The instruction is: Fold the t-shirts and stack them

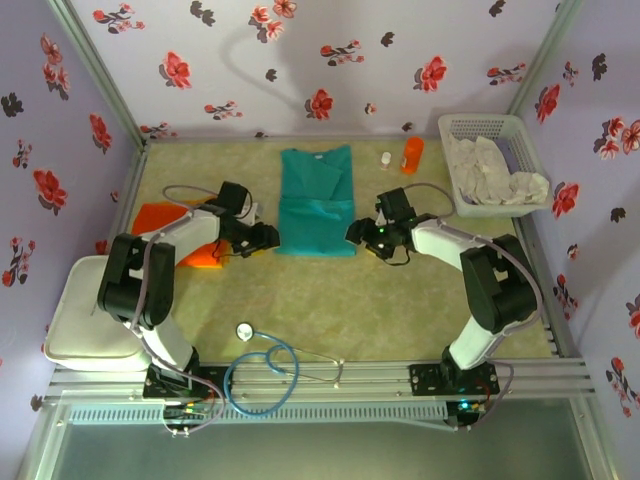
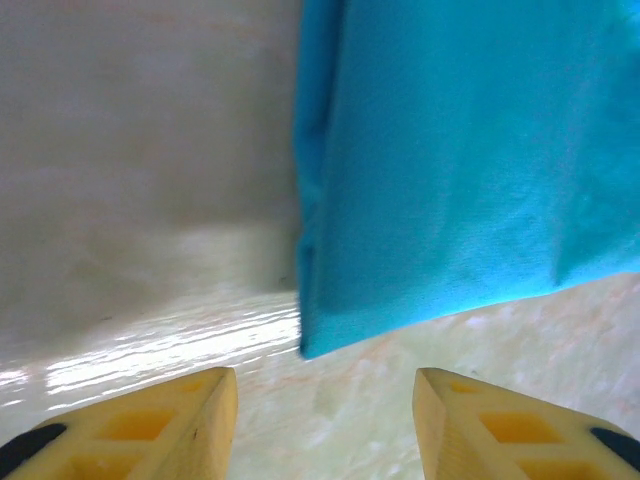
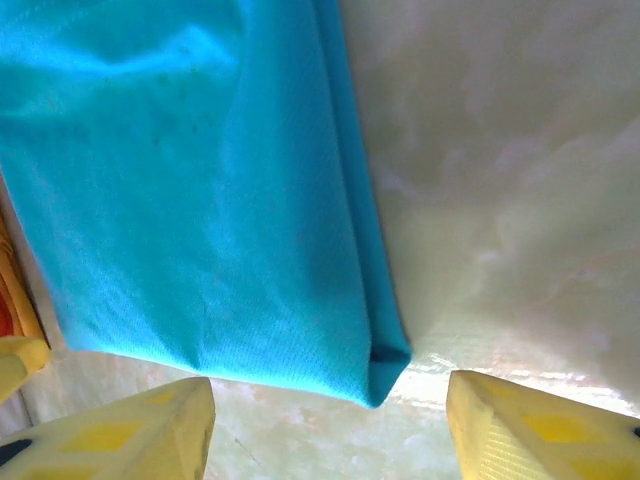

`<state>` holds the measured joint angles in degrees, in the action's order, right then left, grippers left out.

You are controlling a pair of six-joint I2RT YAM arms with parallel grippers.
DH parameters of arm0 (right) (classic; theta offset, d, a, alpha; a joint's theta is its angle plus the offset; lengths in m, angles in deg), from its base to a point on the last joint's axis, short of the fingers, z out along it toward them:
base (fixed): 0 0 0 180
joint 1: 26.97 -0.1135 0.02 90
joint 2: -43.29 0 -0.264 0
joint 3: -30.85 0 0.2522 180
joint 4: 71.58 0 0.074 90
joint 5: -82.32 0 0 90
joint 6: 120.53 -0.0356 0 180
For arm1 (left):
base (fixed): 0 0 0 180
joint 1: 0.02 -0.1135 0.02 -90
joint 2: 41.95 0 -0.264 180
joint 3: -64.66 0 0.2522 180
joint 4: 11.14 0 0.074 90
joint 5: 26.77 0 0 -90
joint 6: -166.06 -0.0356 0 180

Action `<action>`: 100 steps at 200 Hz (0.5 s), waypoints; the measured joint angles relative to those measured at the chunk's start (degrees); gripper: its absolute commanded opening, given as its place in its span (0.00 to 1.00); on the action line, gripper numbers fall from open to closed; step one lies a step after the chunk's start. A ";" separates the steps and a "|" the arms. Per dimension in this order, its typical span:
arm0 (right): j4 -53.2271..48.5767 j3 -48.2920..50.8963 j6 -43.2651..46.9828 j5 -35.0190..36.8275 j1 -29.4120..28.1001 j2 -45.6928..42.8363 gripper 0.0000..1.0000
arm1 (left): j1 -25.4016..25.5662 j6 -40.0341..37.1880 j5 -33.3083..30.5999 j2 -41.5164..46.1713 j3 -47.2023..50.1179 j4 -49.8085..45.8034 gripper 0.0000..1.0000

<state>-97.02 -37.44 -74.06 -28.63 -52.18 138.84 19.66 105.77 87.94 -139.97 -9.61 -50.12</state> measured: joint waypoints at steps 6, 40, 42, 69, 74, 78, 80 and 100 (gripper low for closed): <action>-0.44 -0.37 -0.17 0.33 -0.59 -0.28 0.62 | 0.46 0.28 0.15 0.00 -0.48 0.37 0.49; -2.36 -5.27 -1.66 2.19 -2.47 -0.46 0.58 | 2.21 1.90 0.85 -0.96 -6.29 1.49 0.45; -2.38 -5.53 -1.70 2.36 -2.49 -0.46 0.57 | 2.25 1.92 0.85 -1.03 -6.56 1.60 0.44; -3.82 -6.64 -2.08 5.05 -2.84 -0.46 0.55 | 2.45 1.97 -0.81 -1.16 -7.37 1.57 0.44; -4.46 -6.64 -2.05 5.60 -2.86 -0.39 0.54 | 2.45 1.90 -1.25 -1.22 -7.32 1.27 0.44; -4.92 -6.62 -2.05 5.95 -2.86 -0.37 0.54 | 2.45 1.86 -1.73 -1.27 -7.30 0.94 0.45; -5.07 -6.62 -2.05 6.05 -2.86 -0.28 0.54 | 2.45 1.86 -1.90 -1.31 -7.26 0.79 0.44; -6.47 -6.60 -1.86 7.13 -2.89 0.72 0.51 | 2.45 1.64 -3.30 -1.79 -6.67 0.11 0.44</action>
<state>-103.49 -44.04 -75.92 -21.51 -55.06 139.56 22.11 107.41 84.64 -141.76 -16.28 -50.01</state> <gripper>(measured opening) 0.524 0.446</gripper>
